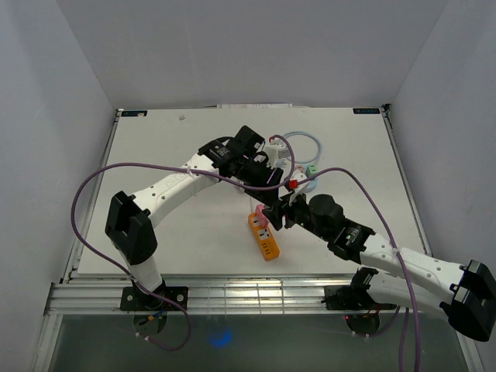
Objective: Insert the plug
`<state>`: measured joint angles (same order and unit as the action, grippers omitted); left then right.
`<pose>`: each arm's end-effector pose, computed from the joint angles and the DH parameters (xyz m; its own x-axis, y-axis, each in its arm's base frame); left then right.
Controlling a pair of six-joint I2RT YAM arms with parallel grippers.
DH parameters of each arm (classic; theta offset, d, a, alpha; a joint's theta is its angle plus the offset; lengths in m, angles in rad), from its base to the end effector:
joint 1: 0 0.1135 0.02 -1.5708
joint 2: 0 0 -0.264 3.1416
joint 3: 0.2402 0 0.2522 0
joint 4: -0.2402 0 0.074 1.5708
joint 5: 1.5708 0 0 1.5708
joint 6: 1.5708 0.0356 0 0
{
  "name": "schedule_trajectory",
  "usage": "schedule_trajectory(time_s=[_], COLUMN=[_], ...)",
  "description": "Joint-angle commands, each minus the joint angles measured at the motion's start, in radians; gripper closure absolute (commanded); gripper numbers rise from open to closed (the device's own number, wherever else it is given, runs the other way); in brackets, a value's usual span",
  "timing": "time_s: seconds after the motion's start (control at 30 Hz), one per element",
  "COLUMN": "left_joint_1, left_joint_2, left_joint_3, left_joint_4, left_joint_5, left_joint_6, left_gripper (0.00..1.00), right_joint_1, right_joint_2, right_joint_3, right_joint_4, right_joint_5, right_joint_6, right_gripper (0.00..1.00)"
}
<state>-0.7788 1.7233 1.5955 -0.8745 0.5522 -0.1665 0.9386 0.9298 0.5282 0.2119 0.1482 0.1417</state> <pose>0.2480 -0.2710 0.3148 -0.7239 0.5162 -0.4577 0.6886 0.5001 -0.5252 0.1332 0.1730 0.2640 -0.2109 -0.0515 -0.9761 -0.6893 0.7159 0.1111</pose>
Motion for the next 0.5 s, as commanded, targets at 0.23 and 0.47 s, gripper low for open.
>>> schedule_trajectory(time_s=[0.23,0.47], left_joint_1=[-0.005,-0.005], left_joint_2=[0.022,0.041], left_joint_3=[0.001,0.017], left_joint_4=[0.012,0.025], left_joint_5=[0.052,0.092], left_joint_6=[0.019,0.025], left_gripper=[0.52,0.83], right_joint_1=[0.003,0.003], right_joint_2=[0.004,0.000], right_joint_3=[0.073,0.069], right_joint_4=[0.035,0.037], right_joint_5=[-0.004,-0.006], right_joint_6=[-0.011,-0.008], right_gripper=[0.82,0.79])
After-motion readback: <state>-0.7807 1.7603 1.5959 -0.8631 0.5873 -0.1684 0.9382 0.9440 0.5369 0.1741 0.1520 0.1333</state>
